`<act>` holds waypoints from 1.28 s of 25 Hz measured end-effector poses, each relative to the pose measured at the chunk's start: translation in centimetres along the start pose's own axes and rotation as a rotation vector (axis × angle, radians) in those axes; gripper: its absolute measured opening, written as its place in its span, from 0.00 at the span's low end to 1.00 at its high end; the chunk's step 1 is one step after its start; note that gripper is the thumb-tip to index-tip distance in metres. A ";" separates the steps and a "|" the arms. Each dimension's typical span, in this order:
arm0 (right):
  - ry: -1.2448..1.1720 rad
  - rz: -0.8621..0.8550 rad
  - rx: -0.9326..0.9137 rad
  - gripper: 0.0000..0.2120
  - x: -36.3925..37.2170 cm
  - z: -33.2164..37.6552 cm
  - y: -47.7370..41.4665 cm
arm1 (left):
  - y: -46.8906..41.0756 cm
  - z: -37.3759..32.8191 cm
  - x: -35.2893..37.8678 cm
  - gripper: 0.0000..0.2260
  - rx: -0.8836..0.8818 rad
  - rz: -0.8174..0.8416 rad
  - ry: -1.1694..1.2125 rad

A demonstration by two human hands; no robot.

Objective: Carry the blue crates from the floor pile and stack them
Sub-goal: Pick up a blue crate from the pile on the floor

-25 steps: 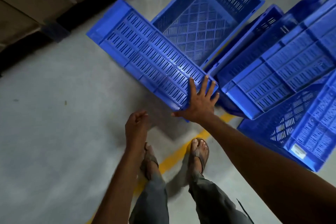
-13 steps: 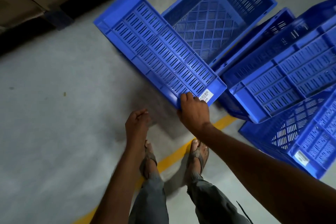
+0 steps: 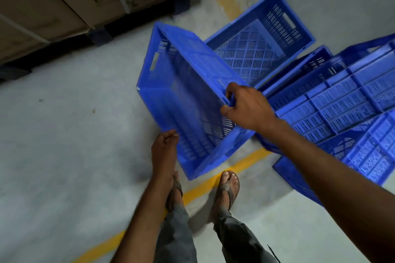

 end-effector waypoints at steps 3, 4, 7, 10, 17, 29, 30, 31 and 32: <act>-0.071 0.058 -0.006 0.11 -1.5 1.7 -0.5 | 2.4 -0.7 -1.5 0.08 0.065 -0.107 0.005; -0.096 0.076 0.014 0.11 -1.6 2.0 -0.5 | 3.2 -0.8 -2.3 0.09 0.088 -0.149 0.024; -0.256 0.090 0.144 0.11 -1.2 2.0 0.3 | 5.0 -0.6 -5.1 0.09 0.127 -0.262 0.079; -0.434 0.056 0.352 0.13 0.0 2.4 1.6 | 6.3 -0.1 -8.2 0.10 0.112 -0.360 0.111; -1.190 0.005 0.827 0.12 5.5 11.7 6.4 | 7.7 -4.9 -12.8 0.14 0.114 -0.467 0.294; -1.990 -0.550 1.303 0.03 10.1 19.9 13.3 | 11.2 -12.7 -4.6 0.31 -0.180 0.256 0.277; -2.013 -0.568 1.306 0.03 9.7 20.0 13.4 | 11.5 -13.3 -4.4 0.36 -0.207 0.280 0.258; -2.036 -0.589 1.304 0.03 9.2 19.9 13.4 | 11.6 -13.9 -4.2 0.39 -0.229 0.286 0.231; -2.048 -0.607 1.302 0.03 8.8 19.8 13.4 | 11.6 -14.6 -4.2 0.42 -0.246 0.290 0.197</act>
Point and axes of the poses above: each hand's wrist, its own y-axis away from the middle knuckle, its own x-axis out of the palm, z = x × y, the point moved 7 cm from there along -y, towards the middle knuckle, and after that the axes turned 15 degrees about -x, right-handed, at the moved point
